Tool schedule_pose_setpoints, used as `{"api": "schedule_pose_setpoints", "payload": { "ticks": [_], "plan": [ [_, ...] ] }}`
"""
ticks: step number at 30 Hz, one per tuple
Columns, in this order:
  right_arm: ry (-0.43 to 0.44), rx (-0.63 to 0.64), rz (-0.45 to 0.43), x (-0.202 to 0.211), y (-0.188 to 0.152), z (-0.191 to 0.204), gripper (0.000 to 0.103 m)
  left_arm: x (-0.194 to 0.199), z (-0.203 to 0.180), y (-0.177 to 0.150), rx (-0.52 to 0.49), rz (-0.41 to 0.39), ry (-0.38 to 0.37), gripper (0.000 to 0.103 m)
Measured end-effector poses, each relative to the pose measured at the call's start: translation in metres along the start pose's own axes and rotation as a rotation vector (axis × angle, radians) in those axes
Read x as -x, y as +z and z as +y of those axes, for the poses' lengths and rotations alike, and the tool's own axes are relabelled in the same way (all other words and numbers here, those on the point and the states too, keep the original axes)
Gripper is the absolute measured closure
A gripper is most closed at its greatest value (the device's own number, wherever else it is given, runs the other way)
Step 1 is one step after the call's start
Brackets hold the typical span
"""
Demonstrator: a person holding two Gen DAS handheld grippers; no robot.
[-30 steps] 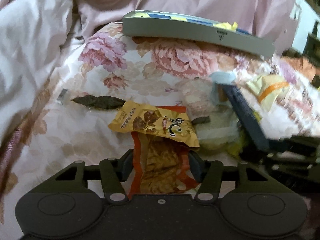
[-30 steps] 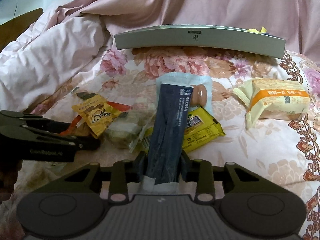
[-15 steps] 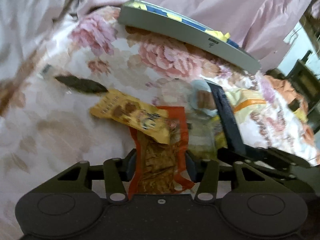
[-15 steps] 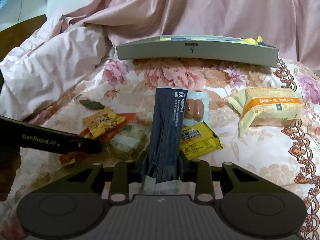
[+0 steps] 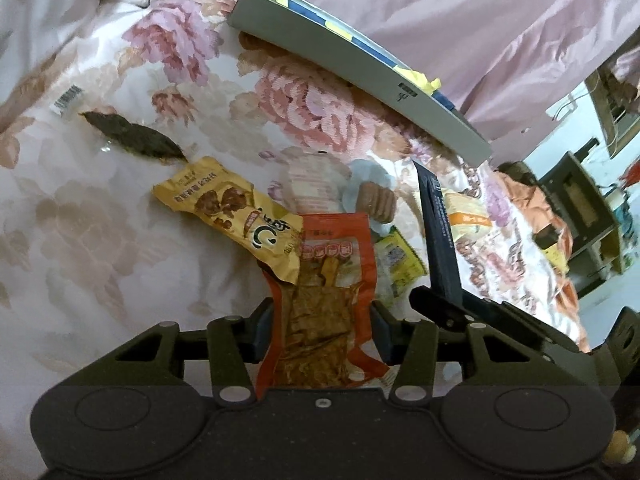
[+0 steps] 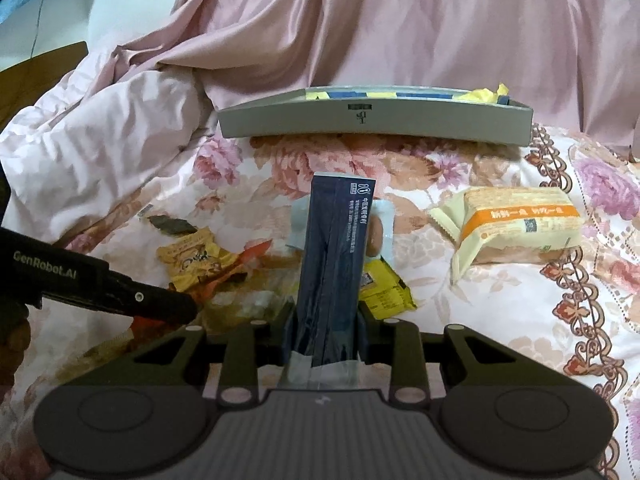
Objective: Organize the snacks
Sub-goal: 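Lift the blue pack with the right gripper while the left carries the red bag toward the tray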
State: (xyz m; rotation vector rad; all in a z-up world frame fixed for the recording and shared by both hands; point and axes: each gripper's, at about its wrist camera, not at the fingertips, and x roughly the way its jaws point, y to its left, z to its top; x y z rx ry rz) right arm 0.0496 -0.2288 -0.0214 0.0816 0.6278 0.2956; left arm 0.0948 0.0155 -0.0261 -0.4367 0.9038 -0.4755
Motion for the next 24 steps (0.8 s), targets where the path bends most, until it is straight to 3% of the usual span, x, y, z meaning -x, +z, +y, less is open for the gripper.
{"api": "schedule_pose_setpoints", "payload": {
  "ticks": [14,24],
  "plan": [
    [0.027,-0.004,-0.048,0.019,0.001,-0.007,0.070,0.004,-0.013,-0.010,0.076,-0.015,-0.126,0.051],
    [0.033,-0.031,-0.105,0.036,0.003,-0.021,0.070,0.008,-0.026,-0.016,0.097,-0.082,-0.184,0.051]
  ]
}}
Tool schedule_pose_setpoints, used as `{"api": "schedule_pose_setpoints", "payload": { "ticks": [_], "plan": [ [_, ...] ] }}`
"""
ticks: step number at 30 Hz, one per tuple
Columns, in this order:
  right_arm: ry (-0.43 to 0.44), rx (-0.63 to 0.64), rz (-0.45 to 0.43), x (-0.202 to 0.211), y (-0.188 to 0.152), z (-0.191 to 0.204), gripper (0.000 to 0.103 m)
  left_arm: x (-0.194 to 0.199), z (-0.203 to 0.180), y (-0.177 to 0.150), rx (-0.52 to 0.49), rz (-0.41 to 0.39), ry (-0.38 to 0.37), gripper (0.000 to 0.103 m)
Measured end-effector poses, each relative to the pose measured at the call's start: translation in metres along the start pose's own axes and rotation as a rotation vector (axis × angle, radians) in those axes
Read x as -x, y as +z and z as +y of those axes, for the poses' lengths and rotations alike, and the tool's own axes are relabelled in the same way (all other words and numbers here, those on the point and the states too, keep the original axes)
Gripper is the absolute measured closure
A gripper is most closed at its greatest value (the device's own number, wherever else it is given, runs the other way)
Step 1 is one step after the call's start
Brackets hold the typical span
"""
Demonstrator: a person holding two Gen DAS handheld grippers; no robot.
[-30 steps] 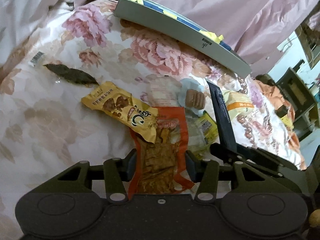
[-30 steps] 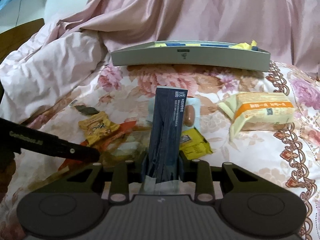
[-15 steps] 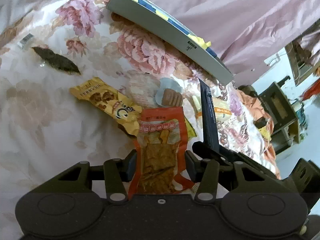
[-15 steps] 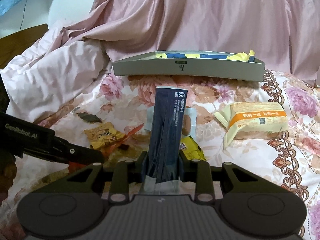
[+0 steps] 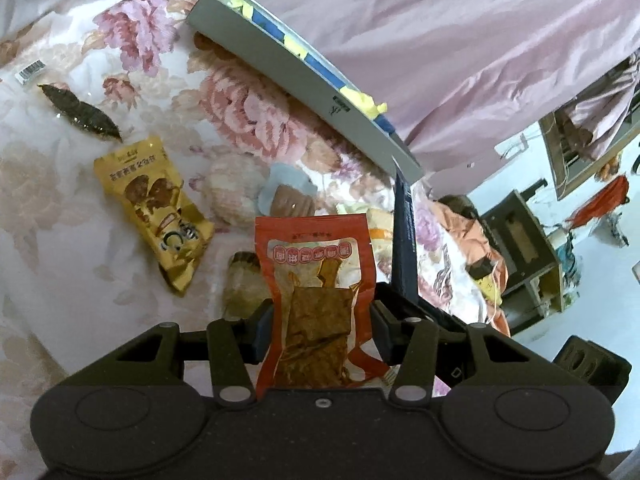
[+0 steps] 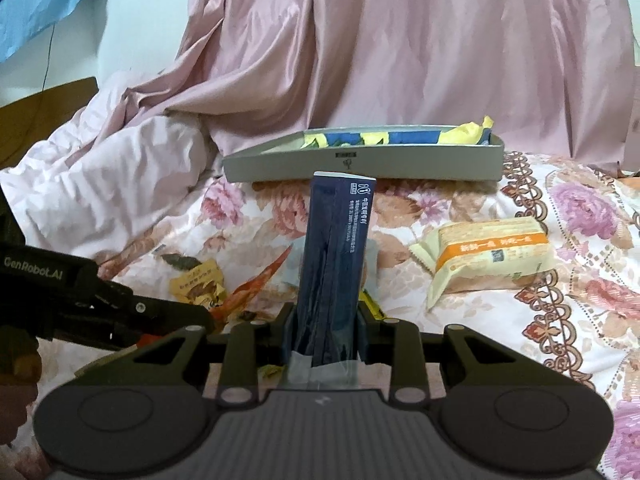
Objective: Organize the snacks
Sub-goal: 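Lift the blue pack with the right gripper while the left carries the red bag toward the tray, then lower the blue pack into the tray and open the right gripper while the left releases the red bag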
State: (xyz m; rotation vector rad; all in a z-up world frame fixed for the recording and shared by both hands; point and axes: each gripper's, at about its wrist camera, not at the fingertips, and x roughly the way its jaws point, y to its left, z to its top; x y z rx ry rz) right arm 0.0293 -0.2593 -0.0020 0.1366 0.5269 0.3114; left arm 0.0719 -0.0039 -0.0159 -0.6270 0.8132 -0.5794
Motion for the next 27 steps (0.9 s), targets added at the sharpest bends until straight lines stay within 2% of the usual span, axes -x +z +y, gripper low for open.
{"api": "schedule_pose_setpoints", "payload": {
  "ticks": [3,7,10,14,18,22,27],
  "plan": [
    [0.000,-0.007,-0.014,0.002,0.005,-0.006,0.070,-0.001,-0.008,0.009,-0.002,-0.026,0.010,0.051],
    [0.007,-0.012,-0.033,-0.001,0.020,-0.015,0.070,-0.003,-0.026,0.031,-0.070,-0.103,0.041,0.051],
    [0.008,0.020,-0.067,-0.004,0.038,-0.021,0.070,-0.009,-0.037,0.057,-0.083,-0.150,0.052,0.051],
    [0.009,0.048,-0.094,-0.019,0.070,-0.031,0.070,-0.024,-0.054,0.097,-0.148,-0.222,0.090,0.050],
    [-0.023,0.108,-0.126,-0.038,0.103,-0.040,0.069,-0.043,-0.064,0.141,-0.186,-0.291,0.123,0.050],
    [-0.054,0.140,-0.118,-0.065,0.136,-0.048,0.069,-0.069,-0.067,0.180,-0.197,-0.323,0.158,0.050],
    [-0.080,0.096,-0.133,-0.099,0.178,-0.066,0.069,-0.103,-0.066,0.210,-0.214,-0.328,0.197,0.050]
  ]
}}
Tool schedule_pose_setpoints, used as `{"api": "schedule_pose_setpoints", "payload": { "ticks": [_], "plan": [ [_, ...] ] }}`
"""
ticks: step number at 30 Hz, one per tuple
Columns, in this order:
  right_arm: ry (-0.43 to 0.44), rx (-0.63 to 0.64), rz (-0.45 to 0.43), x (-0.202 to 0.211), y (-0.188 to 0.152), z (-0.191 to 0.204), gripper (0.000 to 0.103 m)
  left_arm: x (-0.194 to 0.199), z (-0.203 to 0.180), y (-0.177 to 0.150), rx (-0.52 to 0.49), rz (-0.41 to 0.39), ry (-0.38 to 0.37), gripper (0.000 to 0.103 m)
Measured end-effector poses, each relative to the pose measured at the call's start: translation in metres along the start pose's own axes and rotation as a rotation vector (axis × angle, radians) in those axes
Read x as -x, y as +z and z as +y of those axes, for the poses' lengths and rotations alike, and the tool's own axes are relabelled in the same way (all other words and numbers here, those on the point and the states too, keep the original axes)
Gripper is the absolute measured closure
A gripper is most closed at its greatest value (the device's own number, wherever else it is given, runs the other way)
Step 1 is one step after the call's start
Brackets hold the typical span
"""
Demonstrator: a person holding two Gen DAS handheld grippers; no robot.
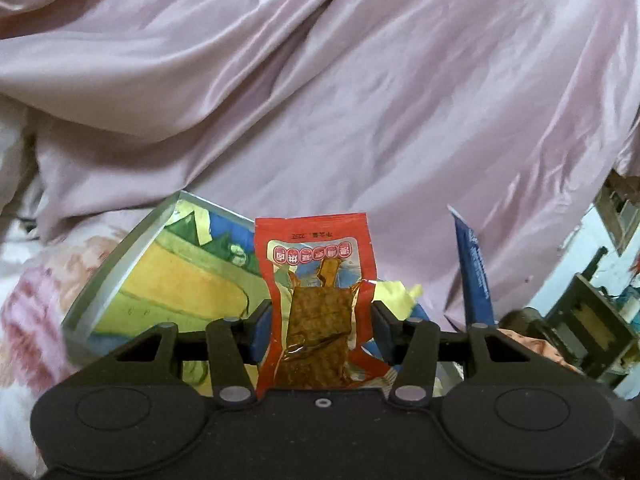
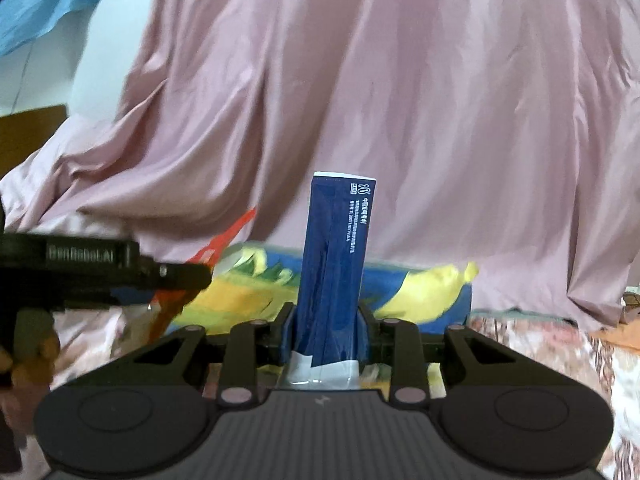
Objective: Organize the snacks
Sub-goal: 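Lower the blue pack into the tray and open the right gripper while the left releases the red bag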
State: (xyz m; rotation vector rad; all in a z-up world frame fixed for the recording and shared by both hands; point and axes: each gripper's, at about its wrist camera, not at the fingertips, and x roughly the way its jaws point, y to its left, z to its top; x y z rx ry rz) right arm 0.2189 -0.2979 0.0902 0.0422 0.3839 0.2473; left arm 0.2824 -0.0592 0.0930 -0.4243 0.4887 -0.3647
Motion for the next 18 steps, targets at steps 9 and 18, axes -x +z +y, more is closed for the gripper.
{"api": "schedule_pose_setpoints", "payload": {
  "ticks": [9,18],
  "plan": [
    [-0.016,-0.061,0.029,-0.063,0.007,-0.023,0.069,-0.057,0.002,-0.006,-0.024,0.071,0.051,0.050],
    [-0.025,-0.083,0.132,-0.089,-0.019,-0.035,0.069,-0.085,0.002,-0.028,-0.048,0.122,0.089,0.046]
  ]
}}
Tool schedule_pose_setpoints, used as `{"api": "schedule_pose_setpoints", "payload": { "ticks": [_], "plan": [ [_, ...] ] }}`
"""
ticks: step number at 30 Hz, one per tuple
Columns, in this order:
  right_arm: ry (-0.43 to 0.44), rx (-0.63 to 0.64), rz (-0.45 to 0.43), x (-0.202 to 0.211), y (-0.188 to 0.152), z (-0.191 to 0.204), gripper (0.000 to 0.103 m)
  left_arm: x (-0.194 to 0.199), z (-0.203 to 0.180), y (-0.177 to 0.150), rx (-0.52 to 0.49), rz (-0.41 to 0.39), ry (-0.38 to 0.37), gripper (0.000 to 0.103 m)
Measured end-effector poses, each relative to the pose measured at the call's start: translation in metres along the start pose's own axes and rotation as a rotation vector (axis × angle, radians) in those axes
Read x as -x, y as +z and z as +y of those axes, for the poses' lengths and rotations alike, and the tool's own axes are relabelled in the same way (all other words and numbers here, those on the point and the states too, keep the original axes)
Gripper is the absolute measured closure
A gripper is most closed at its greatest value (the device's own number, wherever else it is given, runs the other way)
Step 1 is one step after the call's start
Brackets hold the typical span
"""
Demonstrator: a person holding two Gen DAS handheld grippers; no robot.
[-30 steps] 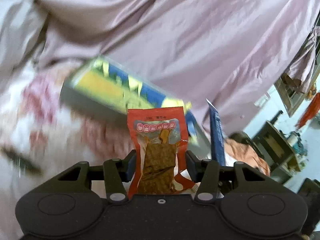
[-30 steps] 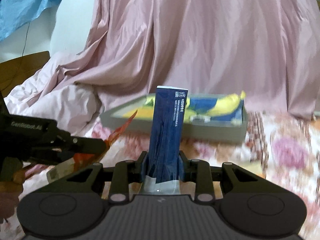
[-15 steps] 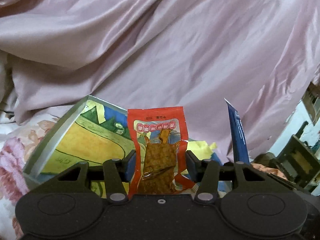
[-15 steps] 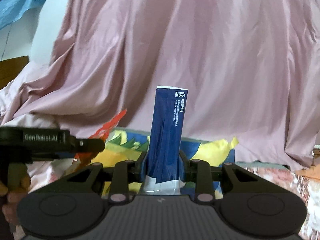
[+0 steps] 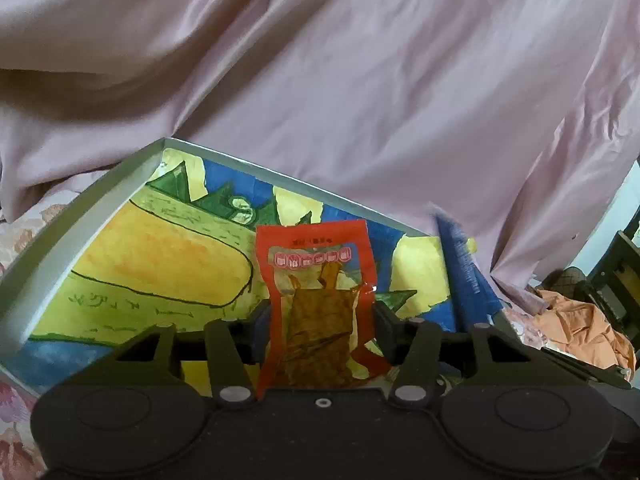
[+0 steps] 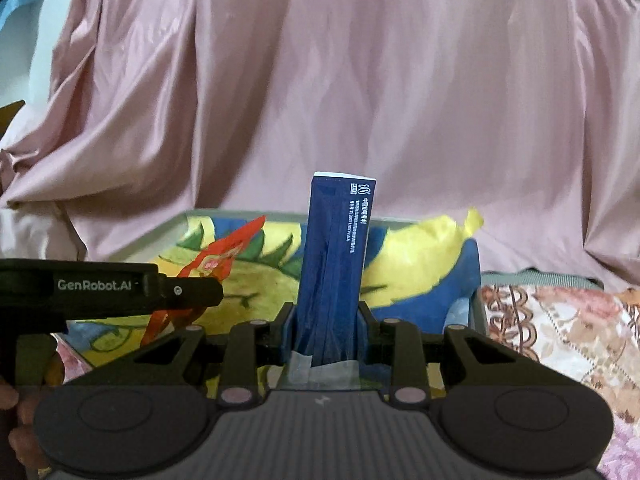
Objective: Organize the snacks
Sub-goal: 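Lower the blue pack into the tray and open the right gripper while the left releases the red bag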
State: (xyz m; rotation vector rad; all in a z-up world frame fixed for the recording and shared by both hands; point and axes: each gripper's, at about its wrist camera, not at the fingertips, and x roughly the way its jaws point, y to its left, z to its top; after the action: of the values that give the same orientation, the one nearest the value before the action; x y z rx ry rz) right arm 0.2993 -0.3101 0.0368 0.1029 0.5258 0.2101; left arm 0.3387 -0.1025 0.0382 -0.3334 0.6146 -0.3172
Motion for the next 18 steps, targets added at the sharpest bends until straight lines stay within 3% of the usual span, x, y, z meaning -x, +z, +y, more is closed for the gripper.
{"api": "schedule_pose_setpoints", "payload": {
  "ticks": [5,10,12,18],
  "plan": [
    [-0.010,-0.010,0.013,0.000,-0.006,-0.005,0.058,0.006,0.001,-0.004,0.011,-0.010,0.007,0.031],
    [-0.015,-0.013,-0.028,0.015,-0.008,-0.006,0.039,0.032,-0.002,-0.004,-0.004,-0.071,-0.007,0.016],
    [-0.023,-0.010,-0.054,0.026,-0.009,-0.004,0.028,0.048,-0.003,-0.005,-0.030,-0.107,-0.007,0.004],
    [-0.018,0.006,-0.170,0.072,-0.014,0.011,0.006,0.101,0.004,-0.016,-0.078,-0.193,0.017,0.001]
  ]
}}
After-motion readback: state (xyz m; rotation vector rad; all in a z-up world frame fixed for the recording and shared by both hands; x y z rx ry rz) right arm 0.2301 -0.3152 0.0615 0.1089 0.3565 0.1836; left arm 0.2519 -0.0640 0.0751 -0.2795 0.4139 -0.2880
